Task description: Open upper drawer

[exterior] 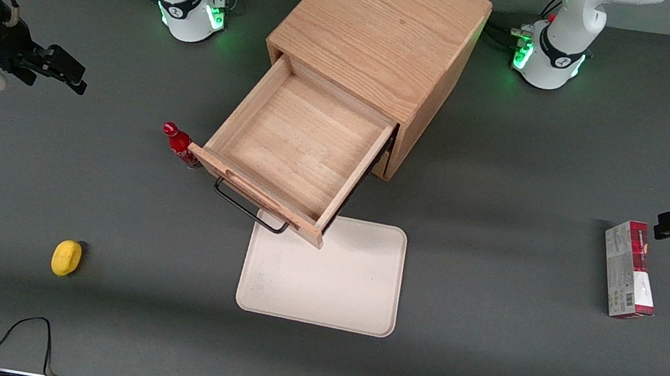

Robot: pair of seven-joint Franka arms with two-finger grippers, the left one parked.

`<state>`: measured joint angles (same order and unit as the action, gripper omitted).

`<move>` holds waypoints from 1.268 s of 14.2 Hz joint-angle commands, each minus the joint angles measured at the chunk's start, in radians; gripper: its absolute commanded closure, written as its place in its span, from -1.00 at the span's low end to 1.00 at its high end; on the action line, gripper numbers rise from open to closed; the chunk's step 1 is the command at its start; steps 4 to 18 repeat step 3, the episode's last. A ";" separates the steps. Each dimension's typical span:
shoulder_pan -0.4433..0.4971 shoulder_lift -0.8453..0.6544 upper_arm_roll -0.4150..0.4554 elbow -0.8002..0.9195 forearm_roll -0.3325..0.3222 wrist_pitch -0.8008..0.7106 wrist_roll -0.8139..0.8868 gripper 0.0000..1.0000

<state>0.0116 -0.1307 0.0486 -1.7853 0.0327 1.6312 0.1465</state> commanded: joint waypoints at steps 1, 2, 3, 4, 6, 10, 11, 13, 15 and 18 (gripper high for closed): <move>0.001 0.037 0.002 0.055 -0.020 -0.005 0.025 -1.00; 0.001 0.042 0.001 0.059 -0.020 -0.005 0.024 -1.00; 0.001 0.045 0.001 0.064 -0.020 -0.005 0.022 -1.00; 0.001 0.045 0.001 0.064 -0.020 -0.005 0.022 -1.00; 0.001 0.045 0.001 0.064 -0.020 -0.005 0.022 -1.00; 0.001 0.045 0.001 0.064 -0.020 -0.005 0.022 -1.00; 0.001 0.045 0.001 0.064 -0.020 -0.005 0.022 -1.00; 0.001 0.045 0.001 0.064 -0.020 -0.005 0.022 -1.00; 0.001 0.045 0.001 0.064 -0.020 -0.005 0.022 -1.00; 0.001 0.045 0.001 0.064 -0.020 -0.005 0.022 -1.00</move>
